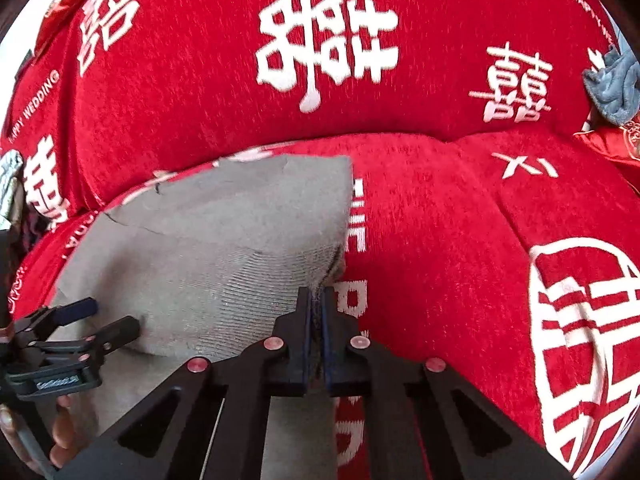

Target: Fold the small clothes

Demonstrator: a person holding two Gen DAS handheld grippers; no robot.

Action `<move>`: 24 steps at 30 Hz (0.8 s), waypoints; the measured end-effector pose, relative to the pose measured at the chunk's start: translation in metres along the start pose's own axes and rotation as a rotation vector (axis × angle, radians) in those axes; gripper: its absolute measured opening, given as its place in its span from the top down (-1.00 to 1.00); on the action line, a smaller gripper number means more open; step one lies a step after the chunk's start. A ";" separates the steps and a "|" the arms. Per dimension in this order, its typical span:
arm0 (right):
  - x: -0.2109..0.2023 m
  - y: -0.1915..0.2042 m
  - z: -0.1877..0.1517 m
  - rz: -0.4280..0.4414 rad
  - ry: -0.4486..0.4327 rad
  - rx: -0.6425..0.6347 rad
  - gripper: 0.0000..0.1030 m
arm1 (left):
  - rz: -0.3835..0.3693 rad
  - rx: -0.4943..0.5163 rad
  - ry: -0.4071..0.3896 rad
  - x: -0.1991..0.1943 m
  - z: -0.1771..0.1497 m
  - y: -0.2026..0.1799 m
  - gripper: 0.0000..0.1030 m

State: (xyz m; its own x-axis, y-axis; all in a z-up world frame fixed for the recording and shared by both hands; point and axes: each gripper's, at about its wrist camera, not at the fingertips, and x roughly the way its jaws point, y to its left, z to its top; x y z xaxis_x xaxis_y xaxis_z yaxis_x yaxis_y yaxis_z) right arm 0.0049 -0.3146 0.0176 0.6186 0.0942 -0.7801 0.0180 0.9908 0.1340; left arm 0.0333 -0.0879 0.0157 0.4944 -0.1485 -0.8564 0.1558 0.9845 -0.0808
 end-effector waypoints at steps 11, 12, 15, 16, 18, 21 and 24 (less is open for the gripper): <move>-0.003 -0.005 -0.003 -0.017 0.010 0.019 0.72 | 0.007 -0.047 -0.026 -0.014 -0.001 0.033 -0.88; -0.007 -0.007 -0.002 -0.017 0.001 0.036 0.54 | 0.010 -0.045 -0.038 -0.017 0.000 0.037 -0.88; -0.024 -0.005 0.004 -0.031 -0.065 0.059 -0.15 | 0.052 -0.067 -0.069 -0.021 0.010 0.057 -0.88; -0.029 -0.001 0.007 -0.027 -0.088 0.061 -0.22 | 0.056 -0.101 -0.071 -0.020 0.014 0.068 -0.88; -0.032 0.012 0.014 0.016 -0.105 0.042 -0.24 | 0.055 -0.159 -0.063 -0.015 0.023 0.087 -0.88; -0.025 0.039 0.019 0.030 -0.085 -0.020 -0.24 | 0.069 -0.201 -0.029 -0.002 0.028 0.108 -0.88; -0.001 0.061 0.016 0.042 0.005 -0.094 -0.24 | 0.116 -0.177 -0.003 0.011 0.020 0.122 -0.88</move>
State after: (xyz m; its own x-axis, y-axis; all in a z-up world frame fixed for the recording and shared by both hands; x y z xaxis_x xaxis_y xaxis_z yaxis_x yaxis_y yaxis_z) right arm 0.0181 -0.2557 0.0369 0.6135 0.1361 -0.7779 -0.0818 0.9907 0.1089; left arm 0.0745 0.0285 0.0067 0.5027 -0.0329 -0.8638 -0.0555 0.9960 -0.0702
